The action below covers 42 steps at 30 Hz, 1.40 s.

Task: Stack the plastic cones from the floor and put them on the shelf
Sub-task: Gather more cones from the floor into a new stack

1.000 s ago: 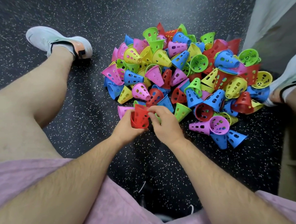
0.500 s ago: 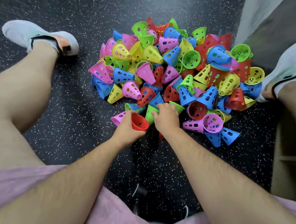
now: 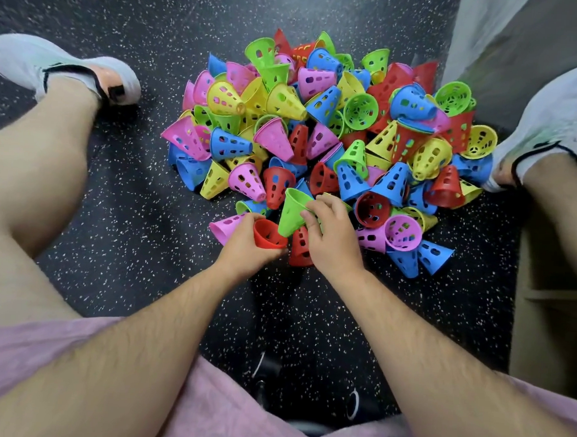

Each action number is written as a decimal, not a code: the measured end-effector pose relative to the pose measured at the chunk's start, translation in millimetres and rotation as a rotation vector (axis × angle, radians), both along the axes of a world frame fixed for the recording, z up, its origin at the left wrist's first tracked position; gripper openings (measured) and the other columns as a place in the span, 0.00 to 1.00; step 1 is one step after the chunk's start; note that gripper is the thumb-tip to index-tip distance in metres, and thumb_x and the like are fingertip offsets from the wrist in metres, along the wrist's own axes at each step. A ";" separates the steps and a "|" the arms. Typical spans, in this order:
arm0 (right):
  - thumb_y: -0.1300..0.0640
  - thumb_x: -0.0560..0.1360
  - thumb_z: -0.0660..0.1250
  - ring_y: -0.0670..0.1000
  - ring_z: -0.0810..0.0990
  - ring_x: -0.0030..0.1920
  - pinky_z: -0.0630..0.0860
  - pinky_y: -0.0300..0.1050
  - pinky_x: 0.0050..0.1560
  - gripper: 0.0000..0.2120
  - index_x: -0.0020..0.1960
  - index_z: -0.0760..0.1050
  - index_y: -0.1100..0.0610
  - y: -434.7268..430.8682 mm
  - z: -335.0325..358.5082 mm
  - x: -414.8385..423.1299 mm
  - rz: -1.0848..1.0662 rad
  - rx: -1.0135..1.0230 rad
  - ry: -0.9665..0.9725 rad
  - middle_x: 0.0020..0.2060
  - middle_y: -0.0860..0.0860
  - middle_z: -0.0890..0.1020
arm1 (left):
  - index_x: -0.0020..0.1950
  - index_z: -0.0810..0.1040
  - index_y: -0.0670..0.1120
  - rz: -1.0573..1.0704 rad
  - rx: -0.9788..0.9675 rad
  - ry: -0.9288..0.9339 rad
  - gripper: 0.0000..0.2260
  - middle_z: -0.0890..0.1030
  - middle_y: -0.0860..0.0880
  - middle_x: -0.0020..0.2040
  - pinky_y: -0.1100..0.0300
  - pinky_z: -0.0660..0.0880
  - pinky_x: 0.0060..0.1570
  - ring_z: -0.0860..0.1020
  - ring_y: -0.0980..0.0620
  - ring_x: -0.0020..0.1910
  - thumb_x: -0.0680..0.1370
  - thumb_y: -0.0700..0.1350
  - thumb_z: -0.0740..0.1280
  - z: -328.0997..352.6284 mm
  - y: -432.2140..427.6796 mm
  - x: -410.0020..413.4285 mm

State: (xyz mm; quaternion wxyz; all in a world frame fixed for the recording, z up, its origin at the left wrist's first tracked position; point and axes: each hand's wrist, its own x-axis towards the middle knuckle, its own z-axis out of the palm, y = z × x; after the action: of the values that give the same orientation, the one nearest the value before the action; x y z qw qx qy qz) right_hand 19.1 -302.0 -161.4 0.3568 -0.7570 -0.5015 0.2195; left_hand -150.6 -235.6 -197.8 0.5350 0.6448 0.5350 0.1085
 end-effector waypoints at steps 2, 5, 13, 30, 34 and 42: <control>0.54 0.80 0.65 0.44 0.73 0.57 0.70 0.40 0.63 0.10 0.57 0.79 0.58 -4.4 -0.9 -0.3 0.063 0.018 0.004 0.57 0.50 0.75 | 0.68 0.69 0.48 -0.004 -0.014 -0.025 0.35 0.78 0.50 0.59 0.71 0.71 0.50 0.77 0.54 0.55 0.67 0.44 0.83 3.0 -2.5 3.8; 0.52 0.77 0.67 0.44 0.76 0.57 0.72 0.43 0.63 0.09 0.55 0.79 0.53 -10.0 -5.0 -6.2 0.239 -0.071 0.027 0.56 0.47 0.77 | 0.70 0.66 0.54 -0.012 -0.009 -0.089 0.37 0.78 0.50 0.60 0.71 0.72 0.53 0.78 0.54 0.56 0.66 0.46 0.81 8.1 -5.1 6.4; 0.58 0.71 0.66 0.46 0.76 0.58 0.68 0.35 0.59 0.05 0.46 0.77 0.51 -29.2 -10.0 2.5 0.209 -0.237 0.011 0.57 0.42 0.77 | 0.74 0.67 0.50 -0.109 0.016 0.050 0.37 0.76 0.49 0.60 0.61 0.70 0.57 0.77 0.50 0.60 0.69 0.42 0.80 3.0 -11.3 0.2; 0.41 0.67 0.77 0.46 0.74 0.58 0.71 0.37 0.62 0.31 0.62 0.74 0.57 -15.3 -4.2 8.3 -0.115 -0.080 0.074 0.57 0.48 0.73 | 0.72 0.66 0.52 -0.041 -0.008 0.041 0.35 0.79 0.49 0.56 0.67 0.72 0.47 0.79 0.54 0.51 0.70 0.41 0.79 0.3 -9.9 -1.4; 0.39 0.67 0.75 0.46 0.75 0.53 0.74 0.44 0.57 0.26 0.57 0.74 0.53 -5.2 6.2 -1.8 -0.106 -0.039 0.099 0.50 0.42 0.74 | 0.72 0.67 0.52 -0.057 0.005 -0.009 0.34 0.79 0.52 0.55 0.71 0.73 0.46 0.80 0.53 0.51 0.70 0.40 0.79 4.5 -10.6 5.0; 0.29 0.70 0.63 0.44 0.73 0.58 0.71 0.45 0.63 0.27 0.64 0.72 0.40 5.4 4.4 -28.3 0.311 -0.242 0.051 0.52 0.45 0.78 | 0.72 0.65 0.54 0.050 0.045 -0.053 0.35 0.80 0.57 0.57 0.62 0.75 0.54 0.81 0.56 0.55 0.71 0.40 0.78 23.3 -9.3 -15.0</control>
State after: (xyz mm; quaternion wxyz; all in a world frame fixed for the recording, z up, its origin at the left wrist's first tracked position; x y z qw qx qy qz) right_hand -9.2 -296.7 -157.0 0.2378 -0.7017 -0.5733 0.3499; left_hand -165.6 -244.8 -174.5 0.5314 0.6399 0.5342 0.1508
